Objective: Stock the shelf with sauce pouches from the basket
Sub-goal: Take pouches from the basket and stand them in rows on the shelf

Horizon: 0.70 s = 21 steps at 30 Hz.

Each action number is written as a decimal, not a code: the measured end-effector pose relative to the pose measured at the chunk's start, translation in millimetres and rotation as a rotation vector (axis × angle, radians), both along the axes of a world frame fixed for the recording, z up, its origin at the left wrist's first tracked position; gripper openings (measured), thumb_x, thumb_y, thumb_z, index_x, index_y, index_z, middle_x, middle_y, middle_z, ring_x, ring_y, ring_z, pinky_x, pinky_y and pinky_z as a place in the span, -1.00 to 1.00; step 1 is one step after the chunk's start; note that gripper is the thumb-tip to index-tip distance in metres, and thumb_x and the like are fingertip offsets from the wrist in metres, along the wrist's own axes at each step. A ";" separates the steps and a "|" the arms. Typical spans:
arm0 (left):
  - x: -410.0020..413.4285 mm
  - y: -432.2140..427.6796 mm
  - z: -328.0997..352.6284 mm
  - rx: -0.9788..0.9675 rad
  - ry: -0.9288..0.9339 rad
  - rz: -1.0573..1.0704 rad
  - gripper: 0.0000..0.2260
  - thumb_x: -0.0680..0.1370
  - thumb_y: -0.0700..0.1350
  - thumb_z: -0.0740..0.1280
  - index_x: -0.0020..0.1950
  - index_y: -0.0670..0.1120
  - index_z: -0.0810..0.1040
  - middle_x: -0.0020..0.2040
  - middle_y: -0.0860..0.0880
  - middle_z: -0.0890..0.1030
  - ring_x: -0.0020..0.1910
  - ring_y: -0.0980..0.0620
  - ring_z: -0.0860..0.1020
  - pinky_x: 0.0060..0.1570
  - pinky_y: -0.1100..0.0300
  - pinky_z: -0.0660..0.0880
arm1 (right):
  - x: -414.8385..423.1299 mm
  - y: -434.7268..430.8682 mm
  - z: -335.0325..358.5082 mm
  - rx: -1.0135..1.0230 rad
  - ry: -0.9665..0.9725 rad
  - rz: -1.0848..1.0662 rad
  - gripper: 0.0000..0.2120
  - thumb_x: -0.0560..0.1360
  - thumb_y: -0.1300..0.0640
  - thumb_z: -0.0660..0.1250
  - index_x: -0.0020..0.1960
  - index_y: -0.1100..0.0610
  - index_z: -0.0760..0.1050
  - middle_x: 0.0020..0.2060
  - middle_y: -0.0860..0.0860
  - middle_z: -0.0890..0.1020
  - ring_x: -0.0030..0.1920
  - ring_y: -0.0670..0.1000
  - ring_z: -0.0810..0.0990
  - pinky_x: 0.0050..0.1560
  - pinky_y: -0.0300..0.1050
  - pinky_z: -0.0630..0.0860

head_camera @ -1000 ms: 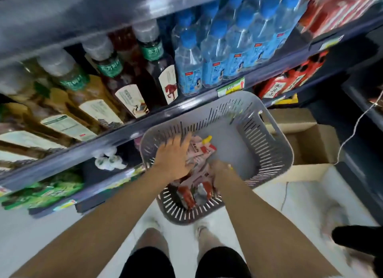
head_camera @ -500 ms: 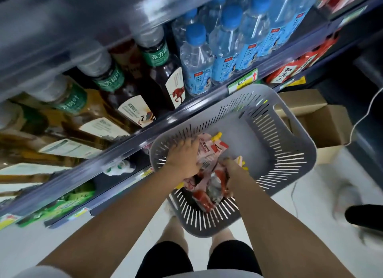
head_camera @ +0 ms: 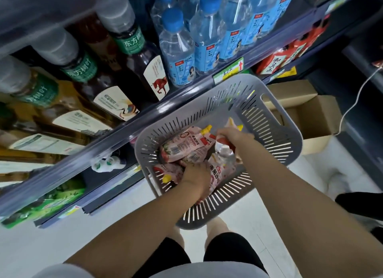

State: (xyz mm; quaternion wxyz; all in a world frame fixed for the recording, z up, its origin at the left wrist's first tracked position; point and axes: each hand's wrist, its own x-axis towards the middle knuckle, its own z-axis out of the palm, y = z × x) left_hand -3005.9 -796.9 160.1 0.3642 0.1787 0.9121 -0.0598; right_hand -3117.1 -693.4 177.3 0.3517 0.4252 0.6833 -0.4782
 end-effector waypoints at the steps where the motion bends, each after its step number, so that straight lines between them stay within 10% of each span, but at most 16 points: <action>1: 2.1 7.6 -2.8 -0.061 -0.005 -0.016 -0.15 0.51 0.17 0.30 0.51 -0.32 -0.05 0.43 -0.28 0.27 0.35 -0.21 0.34 0.28 -0.14 0.29 | -3.5 5.8 -11.1 -0.006 0.041 0.030 -0.03 0.11 0.01 0.60 0.31 0.19 0.08 0.01 0.13 0.41 0.01 0.12 0.51 0.12 0.07 0.55; 5: 3.6 22.3 -12.1 -0.165 0.005 -0.008 -0.16 0.52 0.18 0.24 0.49 -0.37 -0.06 0.44 -0.33 0.19 0.36 -0.25 0.29 0.27 -0.21 0.29 | -8.6 10.5 9.8 0.007 0.024 0.208 0.21 0.12 0.00 0.54 0.42 0.27 -0.24 0.01 0.22 0.56 -0.01 0.13 0.57 0.17 0.03 0.51; 8: -3.8 25.5 -18.8 -0.174 -0.022 0.041 -0.06 0.43 0.27 0.30 0.48 -0.35 0.00 0.44 -0.30 0.16 0.35 -0.23 0.30 0.27 -0.10 0.33 | -11.6 19.2 8.1 0.022 0.029 0.271 -0.51 0.37 0.01 0.43 -0.07 0.40 0.32 0.23 0.18 0.44 0.30 0.10 0.40 0.39 0.03 0.31; 10: -9.6 24.3 -24.1 -0.101 -0.092 0.161 -0.03 0.39 0.24 0.37 0.49 -0.32 -0.03 0.44 -0.28 0.16 0.32 -0.23 0.35 0.24 -0.08 0.40 | -10.6 17.0 11.2 -0.025 0.029 0.307 -0.51 0.20 -0.06 0.48 -0.24 0.33 0.37 0.23 0.13 0.47 0.29 0.09 0.42 0.39 0.07 0.33; 13: -16.6 14.5 -25.8 0.046 -0.192 0.352 0.06 0.33 0.20 0.49 0.52 -0.22 -0.12 0.48 -0.25 0.13 0.36 -0.25 0.35 0.28 -0.08 0.40 | -10.2 20.7 14.2 -0.077 0.009 0.304 0.04 0.00 -0.04 0.54 0.31 0.26 0.10 0.19 0.19 0.43 0.20 0.19 0.50 0.27 0.15 0.45; 17: -29.4 4.9 -14.8 0.160 -0.118 0.516 0.05 0.28 0.17 0.53 0.52 -0.15 -0.05 0.45 -0.19 0.23 0.38 -0.20 0.32 0.30 -0.04 0.37 | -18.2 31.6 3.6 0.092 0.063 0.412 0.02 0.25 0.01 0.51 0.37 0.51 -0.02 0.34 0.26 0.37 0.34 0.25 0.36 0.35 0.15 0.35; 21: -48.3 -6.2 -7.6 0.188 -0.046 0.727 0.03 0.25 0.13 0.55 0.51 -0.16 0.03 0.45 -0.16 0.24 0.39 -0.17 0.31 0.27 0.00 0.36 | -16.9 31.7 5.3 0.207 0.044 0.550 0.18 0.27 -0.03 0.52 0.50 0.23 -0.29 0.43 0.28 0.23 0.41 0.30 0.23 0.39 0.17 0.28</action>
